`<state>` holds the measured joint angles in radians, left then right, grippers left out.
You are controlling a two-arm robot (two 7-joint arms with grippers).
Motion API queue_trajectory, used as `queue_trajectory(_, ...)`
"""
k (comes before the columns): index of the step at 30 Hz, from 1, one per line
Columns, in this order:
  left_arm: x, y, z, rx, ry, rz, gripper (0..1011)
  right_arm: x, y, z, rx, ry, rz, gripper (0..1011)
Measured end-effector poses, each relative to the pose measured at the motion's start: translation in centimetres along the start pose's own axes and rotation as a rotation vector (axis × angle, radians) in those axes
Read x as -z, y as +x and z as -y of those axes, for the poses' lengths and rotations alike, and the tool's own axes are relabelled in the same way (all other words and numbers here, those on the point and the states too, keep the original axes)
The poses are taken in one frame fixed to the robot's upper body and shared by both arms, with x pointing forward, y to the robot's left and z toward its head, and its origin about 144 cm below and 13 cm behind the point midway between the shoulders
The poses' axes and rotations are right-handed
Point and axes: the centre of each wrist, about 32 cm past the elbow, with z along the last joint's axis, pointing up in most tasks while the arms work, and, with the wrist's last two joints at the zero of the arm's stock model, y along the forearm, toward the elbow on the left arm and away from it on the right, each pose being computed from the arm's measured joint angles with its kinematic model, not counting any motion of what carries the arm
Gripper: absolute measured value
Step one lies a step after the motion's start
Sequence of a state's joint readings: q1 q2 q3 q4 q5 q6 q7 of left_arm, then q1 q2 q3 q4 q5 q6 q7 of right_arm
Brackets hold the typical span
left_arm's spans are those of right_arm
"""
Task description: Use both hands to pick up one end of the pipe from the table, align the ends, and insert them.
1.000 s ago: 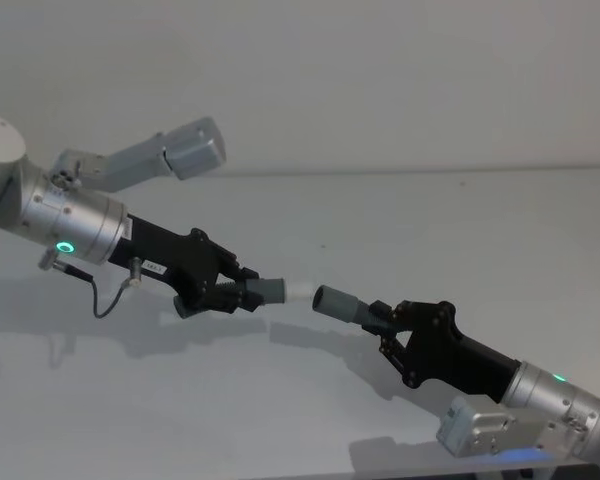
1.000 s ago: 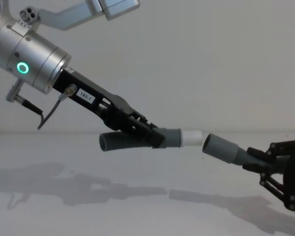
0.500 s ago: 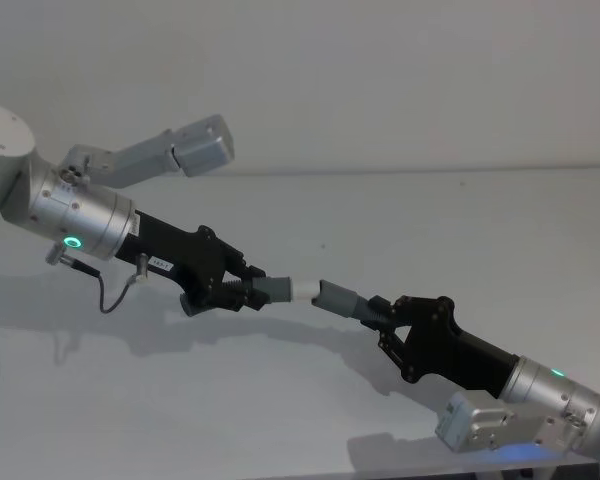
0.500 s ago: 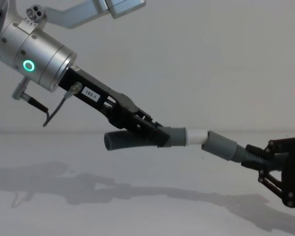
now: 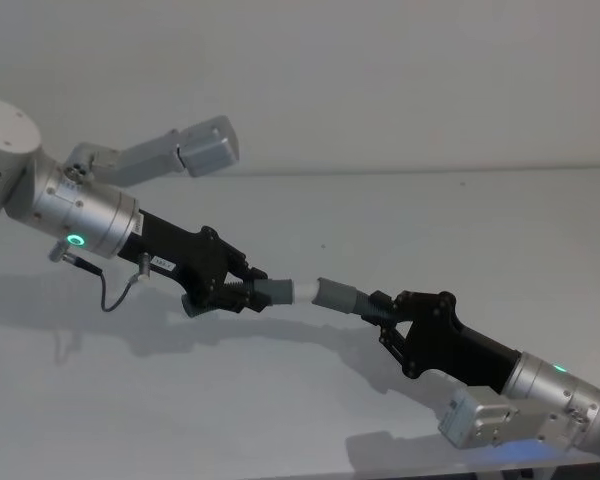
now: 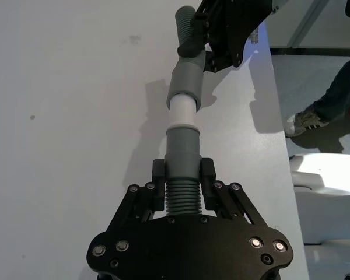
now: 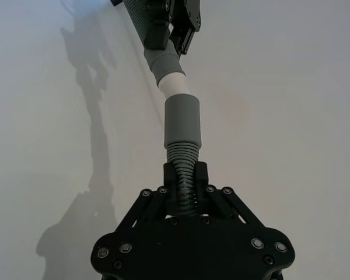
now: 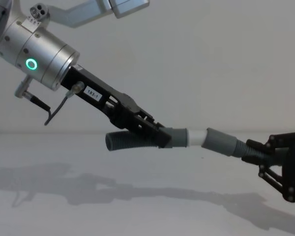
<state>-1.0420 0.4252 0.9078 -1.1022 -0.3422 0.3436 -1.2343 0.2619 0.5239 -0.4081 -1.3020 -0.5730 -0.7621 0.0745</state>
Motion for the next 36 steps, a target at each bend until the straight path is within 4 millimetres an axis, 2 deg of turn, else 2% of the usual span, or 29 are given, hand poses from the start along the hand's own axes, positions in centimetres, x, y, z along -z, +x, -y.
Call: queue_trajectory(36, -1.7, 0.8, 0.9, 0.035, 0.036, 0.037, 327, 0.5, 1.1, 0.0, -0.070, 0.074, 0.055, 158)
